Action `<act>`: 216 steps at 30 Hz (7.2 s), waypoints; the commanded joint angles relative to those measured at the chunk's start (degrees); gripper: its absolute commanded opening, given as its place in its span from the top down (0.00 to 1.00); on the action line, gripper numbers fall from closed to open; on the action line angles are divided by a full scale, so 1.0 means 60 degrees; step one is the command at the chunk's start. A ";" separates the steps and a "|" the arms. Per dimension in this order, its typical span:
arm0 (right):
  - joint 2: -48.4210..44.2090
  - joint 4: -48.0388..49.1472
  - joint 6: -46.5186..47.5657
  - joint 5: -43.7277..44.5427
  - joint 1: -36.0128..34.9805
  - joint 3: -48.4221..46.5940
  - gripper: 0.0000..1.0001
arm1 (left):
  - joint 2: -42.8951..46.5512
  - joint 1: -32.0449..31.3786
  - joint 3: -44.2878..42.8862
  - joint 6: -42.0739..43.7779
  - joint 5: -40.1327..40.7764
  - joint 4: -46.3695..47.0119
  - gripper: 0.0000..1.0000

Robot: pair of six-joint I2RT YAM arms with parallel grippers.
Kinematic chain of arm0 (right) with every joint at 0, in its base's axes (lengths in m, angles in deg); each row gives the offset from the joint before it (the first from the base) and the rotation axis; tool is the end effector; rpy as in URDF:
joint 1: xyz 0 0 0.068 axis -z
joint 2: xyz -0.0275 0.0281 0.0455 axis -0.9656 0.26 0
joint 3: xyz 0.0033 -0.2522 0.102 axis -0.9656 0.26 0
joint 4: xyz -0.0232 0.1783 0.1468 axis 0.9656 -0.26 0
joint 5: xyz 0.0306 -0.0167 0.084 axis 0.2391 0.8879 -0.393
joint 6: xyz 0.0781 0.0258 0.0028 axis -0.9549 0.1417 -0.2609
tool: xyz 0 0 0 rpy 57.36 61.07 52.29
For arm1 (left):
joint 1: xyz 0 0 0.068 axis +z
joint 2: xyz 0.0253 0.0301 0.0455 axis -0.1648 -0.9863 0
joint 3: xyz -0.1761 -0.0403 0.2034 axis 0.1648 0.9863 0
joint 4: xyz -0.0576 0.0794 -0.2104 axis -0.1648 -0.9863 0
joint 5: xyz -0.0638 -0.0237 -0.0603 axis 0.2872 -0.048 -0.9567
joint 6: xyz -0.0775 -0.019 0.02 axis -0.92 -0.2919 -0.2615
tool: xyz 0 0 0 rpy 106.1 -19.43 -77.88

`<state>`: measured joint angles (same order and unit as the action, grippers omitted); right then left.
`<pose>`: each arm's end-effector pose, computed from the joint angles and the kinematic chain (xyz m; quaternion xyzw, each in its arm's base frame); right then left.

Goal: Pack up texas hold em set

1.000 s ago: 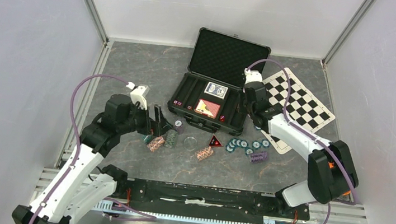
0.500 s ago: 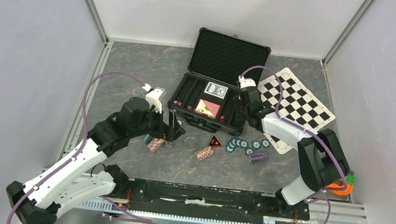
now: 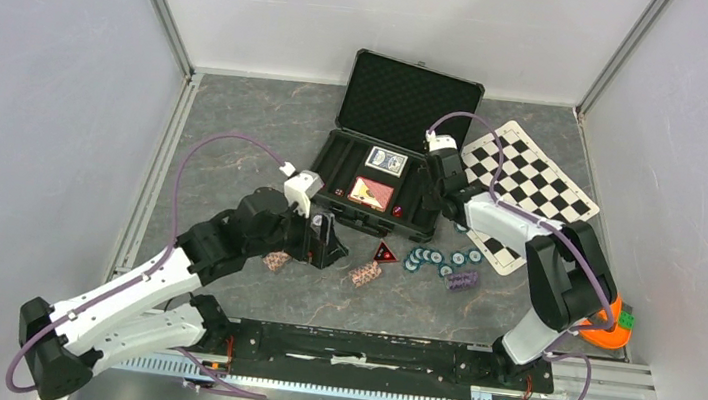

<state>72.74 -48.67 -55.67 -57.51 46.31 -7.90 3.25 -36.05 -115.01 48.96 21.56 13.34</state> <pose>0.3141 0.1489 0.1836 -0.0609 0.9197 0.0146 0.3877 0.1249 -0.1354 0.2693 0.1482 0.8592 -0.3215 0.3693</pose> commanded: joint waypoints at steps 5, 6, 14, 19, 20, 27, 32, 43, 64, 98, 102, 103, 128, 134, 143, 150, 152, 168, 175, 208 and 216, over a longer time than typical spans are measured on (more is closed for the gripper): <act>-0.0649 0.0375 0.0272 -0.1070 0.0169 -0.0123 0.60 | -0.0720 -0.0785 0.0139 -0.0085 0.0533 0.1071 0.00; -0.0867 0.0396 0.0274 -0.1299 0.0171 0.0031 0.58 | -0.0771 -0.0877 0.0163 -0.0046 0.0626 0.1119 0.00; -0.3600 0.0411 0.0454 -0.2360 0.0171 0.1464 0.48 | -0.1282 -0.2080 0.0431 0.1401 0.1745 0.1986 0.00; -0.6014 0.0992 0.0436 -0.2650 0.0171 0.3373 0.25 | -0.2268 -0.2819 0.0265 0.2242 0.2293 0.2215 0.00; -0.6372 0.0839 0.0437 -0.2552 0.0171 0.3545 0.24 | -0.2456 -0.2885 0.0260 0.2306 0.2322 0.2323 0.00; -0.9092 0.0690 -0.0114 -0.0748 0.0171 0.5108 0.03 | -0.3587 -0.3209 0.0197 0.3073 0.2696 0.2792 0.00; -1.0563 0.0764 -0.0104 -0.0211 0.0165 0.5653 0.02 | -0.4224 -0.3289 0.0016 0.3578 0.2005 0.2910 0.00; -1.1520 0.1189 -0.0485 -0.0089 0.0171 0.5865 0.02 | -0.5991 -0.3378 -0.0942 0.4279 0.2506 0.2415 0.11; -1.1043 0.1189 -0.0537 -0.0430 0.0171 0.5636 0.04 | -0.6488 -0.3120 -0.2730 0.3239 0.2297 0.0272 0.61; -1.0874 0.1189 -0.0837 0.0320 0.0172 0.5600 0.08 | -1.1471 0.0361 -0.8901 0.0278 0.0008 0.2282 0.65; -1.0894 0.1175 -0.0891 0.0288 0.0167 0.5624 0.08 | -1.1848 0.0461 -0.9227 0.0173 0.0115 0.2381 0.61; -1.0911 0.1174 -0.0884 0.0305 0.0171 0.5646 0.08 | -1.1950 0.0496 -0.9305 0.0083 0.0009 0.2433 0.60; -1.1182 0.0874 -0.0867 0.0405 0.0171 0.5774 0.07 | -1.1282 0.0496 -0.9294 0.0140 0.0311 0.1812 0.55; -1.1133 0.0882 -0.0856 0.0407 0.0171 0.5844 0.07 | -1.0891 0.0339 -0.8584 0.0189 0.0211 0.1862 0.93; -1.0865 0.0591 -0.0773 0.0613 0.0171 0.5785 0.07 | -1.1816 0.0383 -0.9151 0.0341 0.0053 0.1477 0.98; -0.9575 -0.1550 -0.1909 0.1425 0.0171 0.4842 0.03 | -1.2392 0.0549 -0.9521 0.0314 -0.0097 0.1374 0.98; -0.9192 -0.2474 -0.2555 0.1599 0.0170 0.4486 0.02 | -1.2519 0.0600 -0.9672 0.0361 -0.0112 0.1375 0.98; -0.9034 -0.4538 -0.7633 0.0638 0.0174 0.5039 0.07 | -1.1128 0.0678 -0.8514 0.0705 -0.0991 0.2292 0.91; -0.8543 -0.4246 -0.8281 0.0042 0.0167 0.5392 0.11 | -0.7933 0.0615 -0.5574 0.0902 -0.1140 0.3050 0.71; -0.9288 -0.5255 -0.8777 0.1029 0.0171 0.4774 0.67 | -0.1058 0.0603 -0.0290 0.0853 0.0463 0.2338 0.32; -0.9422 -0.4754 -0.7391 0.0639 0.0171 0.3513 0.71 | -0.1302 0.0603 -0.0192 0.0939 -0.0617 0.2773 0.31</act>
<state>16.13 -81.50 -105.75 -53.99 47.31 19.60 -4.15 -32.27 -116.26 53.71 21.58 26.83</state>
